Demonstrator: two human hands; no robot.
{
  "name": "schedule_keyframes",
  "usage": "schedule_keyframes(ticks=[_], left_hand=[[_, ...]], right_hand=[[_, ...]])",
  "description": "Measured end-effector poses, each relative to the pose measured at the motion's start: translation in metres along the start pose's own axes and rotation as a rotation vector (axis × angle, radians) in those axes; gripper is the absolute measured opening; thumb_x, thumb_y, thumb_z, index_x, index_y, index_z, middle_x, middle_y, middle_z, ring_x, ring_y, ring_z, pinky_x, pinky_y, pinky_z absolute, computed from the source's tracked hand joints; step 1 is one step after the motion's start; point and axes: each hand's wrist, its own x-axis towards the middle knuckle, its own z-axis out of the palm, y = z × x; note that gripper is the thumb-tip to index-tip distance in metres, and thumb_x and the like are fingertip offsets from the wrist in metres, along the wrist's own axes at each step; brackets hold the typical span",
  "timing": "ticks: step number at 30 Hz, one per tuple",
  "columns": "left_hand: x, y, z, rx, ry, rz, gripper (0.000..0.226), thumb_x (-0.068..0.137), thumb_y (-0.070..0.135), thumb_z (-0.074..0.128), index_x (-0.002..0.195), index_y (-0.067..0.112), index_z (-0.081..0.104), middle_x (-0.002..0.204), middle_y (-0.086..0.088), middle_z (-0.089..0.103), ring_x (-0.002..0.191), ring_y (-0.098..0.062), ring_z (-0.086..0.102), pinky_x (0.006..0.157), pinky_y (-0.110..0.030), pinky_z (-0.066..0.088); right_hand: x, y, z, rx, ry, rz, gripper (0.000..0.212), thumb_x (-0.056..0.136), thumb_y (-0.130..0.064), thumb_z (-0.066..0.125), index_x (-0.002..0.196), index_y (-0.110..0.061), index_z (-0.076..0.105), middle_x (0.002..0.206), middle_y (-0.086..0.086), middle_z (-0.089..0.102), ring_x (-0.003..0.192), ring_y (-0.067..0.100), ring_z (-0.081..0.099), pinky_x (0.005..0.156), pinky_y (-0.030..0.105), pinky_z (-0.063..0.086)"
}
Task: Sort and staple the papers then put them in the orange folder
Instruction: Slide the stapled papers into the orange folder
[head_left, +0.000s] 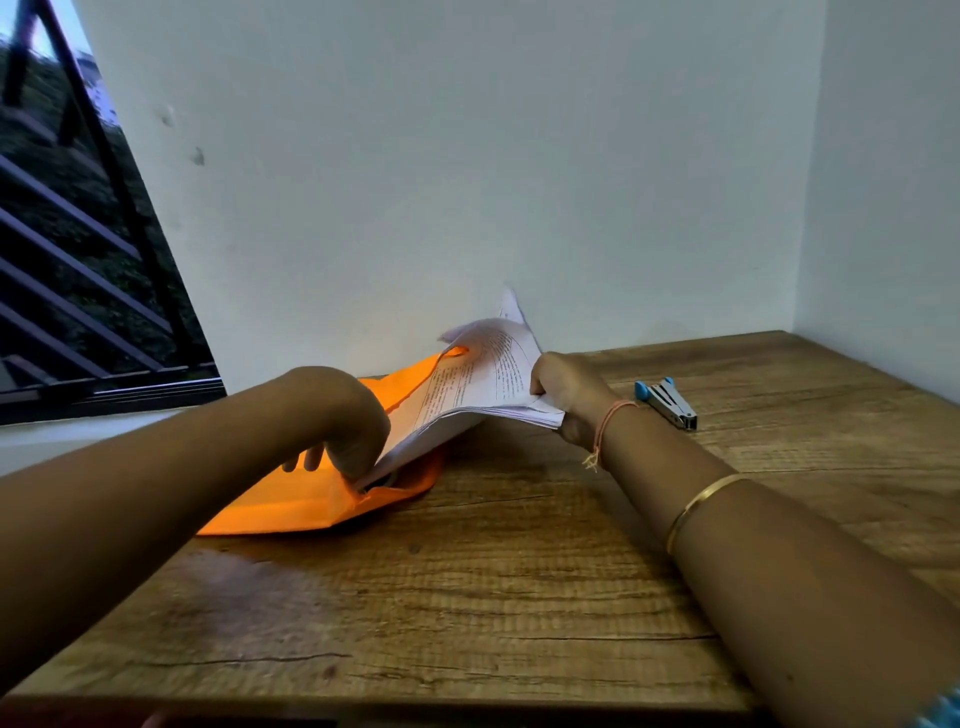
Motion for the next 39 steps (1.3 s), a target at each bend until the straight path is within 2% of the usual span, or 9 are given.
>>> schedule_keyframes(ticks=[3,6,9,12,19,25,28,33,39], left_hand=[[-0.006,0.0,0.001,0.015,0.025,-0.027,0.057,0.096,0.015,0.046,0.146,0.002,0.022,0.134,-0.019,0.051,0.105,-0.029,0.063,0.092,-0.033,0.05],[-0.008,0.002,0.001,0.091,0.168,0.03,0.054,0.094,0.005,0.043,0.145,0.003,0.026,0.127,-0.016,0.054,0.073,-0.018,0.056,0.068,-0.024,0.048],[0.002,0.006,0.003,0.128,0.338,0.091,0.056,0.094,0.006,0.042,0.147,0.014,0.025,0.136,-0.006,0.048,0.089,-0.019,0.052,0.064,-0.02,0.041],[0.015,0.01,0.007,-0.03,0.471,0.145,0.062,0.093,0.007,0.038,0.149,0.028,0.021,0.144,-0.001,0.041,0.118,-0.023,0.05,0.084,-0.028,0.047],[0.034,0.026,0.011,-0.382,0.599,0.199,0.043,0.095,0.004,0.033,0.138,0.006,0.039,0.141,-0.011,0.043,0.128,-0.025,0.043,0.1,-0.032,0.04],[0.038,0.039,0.018,-0.568,0.686,0.239,0.041,0.094,0.003,0.036,0.135,0.004,0.04,0.138,-0.012,0.046,0.125,-0.026,0.044,0.099,-0.033,0.037],[0.035,0.048,0.017,-0.654,0.719,0.26,0.04,0.095,0.003,0.037,0.135,0.006,0.041,0.138,-0.011,0.047,0.125,-0.025,0.044,0.1,-0.033,0.036],[0.016,0.059,0.003,-0.86,0.734,0.382,0.043,0.093,0.002,0.039,0.135,0.004,0.043,0.137,-0.012,0.048,0.125,-0.027,0.044,0.097,-0.033,0.036],[0.016,0.066,0.0,-0.98,0.741,0.444,0.052,0.093,0.001,0.039,0.145,0.007,0.031,0.149,-0.01,0.036,0.137,-0.023,0.032,0.107,-0.028,0.026]], right_hand=[[-0.002,0.003,0.01,-0.086,-0.03,-0.035,0.011,0.081,-0.004,0.039,0.072,-0.009,0.043,0.068,0.007,0.043,0.063,0.024,0.048,0.058,0.03,0.034],[-0.009,0.006,0.024,-0.063,-0.099,-0.067,0.014,0.085,-0.009,0.039,0.079,-0.01,0.051,0.074,0.008,0.054,0.069,0.024,0.054,0.065,0.032,0.04],[-0.015,0.007,0.035,-0.067,-0.206,-0.069,0.018,0.088,-0.015,0.041,0.099,-0.008,0.054,0.093,0.012,0.055,0.084,0.027,0.054,0.072,0.037,0.042],[-0.018,0.011,0.033,-0.16,-0.252,-0.021,0.019,0.095,-0.026,0.042,0.087,-0.013,0.052,0.085,0.009,0.057,0.08,0.027,0.055,0.065,0.032,0.043],[-0.001,0.018,0.016,-0.234,-0.006,-0.059,0.032,0.083,-0.01,0.042,0.109,-0.007,0.06,0.102,0.011,0.066,0.093,0.029,0.065,0.083,0.043,0.056],[-0.001,0.02,0.019,-0.191,-0.047,-0.054,0.018,0.09,0.001,0.037,0.084,-0.005,0.053,0.094,0.015,0.063,0.083,0.027,0.061,0.061,0.034,0.049],[-0.003,0.022,0.024,-0.147,-0.114,-0.046,0.018,0.091,0.003,0.038,0.093,-0.004,0.055,0.092,0.013,0.063,0.078,0.023,0.061,0.071,0.038,0.055],[0.0,0.026,0.026,-0.048,-0.135,-0.04,0.029,0.089,0.004,0.035,0.101,-0.008,0.059,0.084,0.009,0.063,0.074,0.022,0.06,0.054,0.028,0.05],[-0.002,0.023,0.022,-0.274,-0.165,0.0,0.02,0.094,-0.01,0.041,0.079,-0.01,0.055,0.067,0.009,0.059,0.058,0.021,0.057,0.04,0.019,0.039]])
